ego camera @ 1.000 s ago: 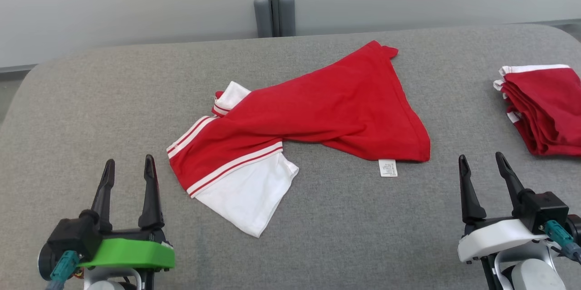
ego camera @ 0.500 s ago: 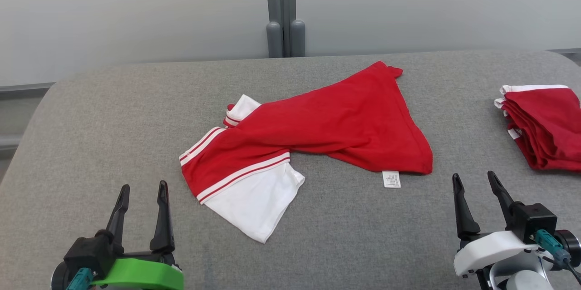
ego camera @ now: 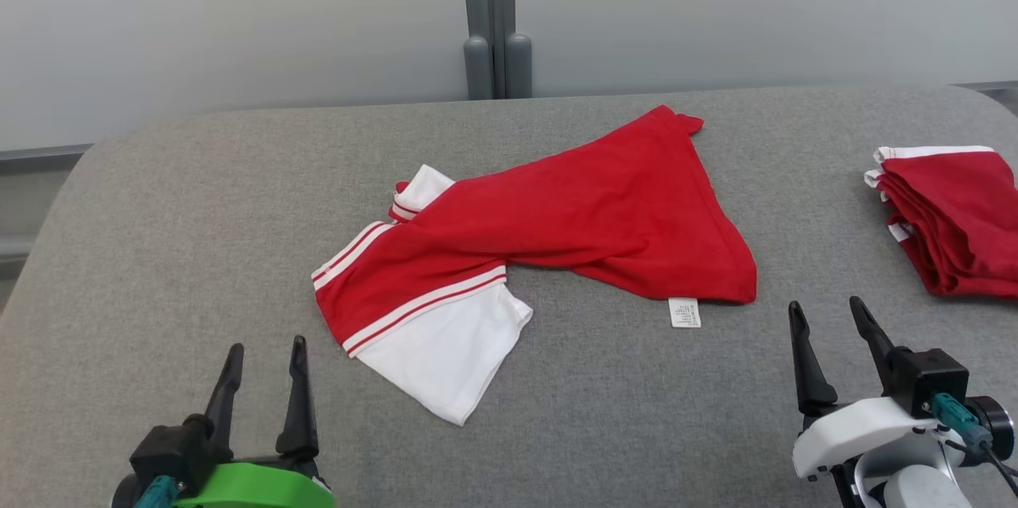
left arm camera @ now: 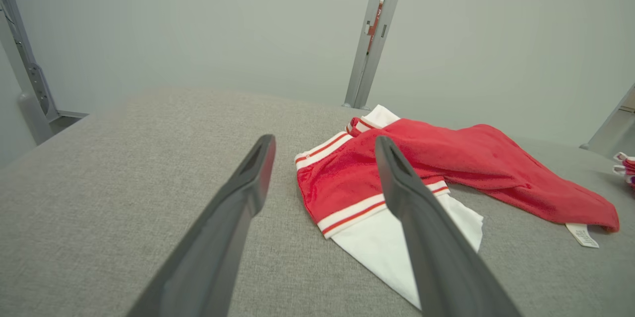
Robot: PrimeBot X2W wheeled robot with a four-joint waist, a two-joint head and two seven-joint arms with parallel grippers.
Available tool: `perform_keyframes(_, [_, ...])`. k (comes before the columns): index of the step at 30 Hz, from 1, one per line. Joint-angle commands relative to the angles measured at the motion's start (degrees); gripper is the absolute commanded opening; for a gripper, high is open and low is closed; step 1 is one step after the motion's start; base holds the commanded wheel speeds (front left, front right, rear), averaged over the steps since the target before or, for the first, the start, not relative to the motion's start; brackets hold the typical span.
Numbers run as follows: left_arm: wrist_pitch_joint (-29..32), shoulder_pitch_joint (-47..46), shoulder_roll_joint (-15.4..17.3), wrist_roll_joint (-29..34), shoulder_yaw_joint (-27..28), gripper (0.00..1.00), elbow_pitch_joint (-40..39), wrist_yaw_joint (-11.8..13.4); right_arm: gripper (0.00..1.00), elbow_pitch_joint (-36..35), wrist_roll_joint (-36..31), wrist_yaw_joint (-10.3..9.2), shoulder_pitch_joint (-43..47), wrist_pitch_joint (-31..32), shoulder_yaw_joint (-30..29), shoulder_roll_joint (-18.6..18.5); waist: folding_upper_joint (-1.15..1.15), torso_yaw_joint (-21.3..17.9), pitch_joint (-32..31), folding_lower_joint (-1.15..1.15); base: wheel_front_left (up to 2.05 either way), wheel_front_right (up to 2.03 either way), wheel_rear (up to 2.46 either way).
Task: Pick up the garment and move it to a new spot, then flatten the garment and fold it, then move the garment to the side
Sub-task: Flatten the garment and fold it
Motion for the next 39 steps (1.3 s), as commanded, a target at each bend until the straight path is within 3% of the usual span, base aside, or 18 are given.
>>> perform_keyframes(1, [0.0, 0.3, 0.1, -1.0, -0.8, 1.0, 1.2, -0.1, 1.0, 0.9, 0.5, -0.09, -1.2, 0.5, 0.5, -0.7, 0.0, 0.0, 0.2, 0.0, 0.0, 0.0, 0.0])
perform_keyframes(9, [0.1, -5.2, 0.1, -6.4, -13.8, 1.0, 13.8, -0.4, 1.0, 8.7, 5.6, -0.1, -9.0, 12.3, 2.9, -4.1, 0.0, 0.2, 3.0, 0.0, 0.0, 0.0, 0.0])
perform_keyframes(16, [2.3, -12.5, 0.1, -11.6, -23.7, 1.0, 24.2, -0.5, 1.0, 16.8, 6.5, -0.09, -17.8, 16.5, 4.2, -4.6, 0.0, 0.4, 6.2, 0.0, 0.0, 0.0, 0.0])
perform_keyframes(31, [5.0, -18.7, 0.1, -22.3, -34.1, 1.0, 33.3, 3.7, 1.0, 30.9, 12.7, -0.1, -27.0, 14.8, 10.2, -4.2, 0.0, 1.8, 9.7, 0.0, 0.0, 0.0, 0.0])
perform_keyframes(36, [5.9, -20.6, 0.3, -26.2, -36.1, 1.0, 35.4, 7.4, 1.0, 34.3, 14.9, -0.1, -29.1, 14.4, 12.5, -3.7, 0.0, 1.8, 10.1, 0.0, 0.0, 0.0, 0.0])
perform_keyframes(39, [6.7, -21.2, 0.3, -28.5, -37.8, 1.0, 35.8, 7.6, 1.0, 36.0, 16.0, -0.1, -30.4, 14.6, 14.1, -3.4, 0.0, 1.8, 10.5, 0.0, 0.0, 0.0, 0.0])
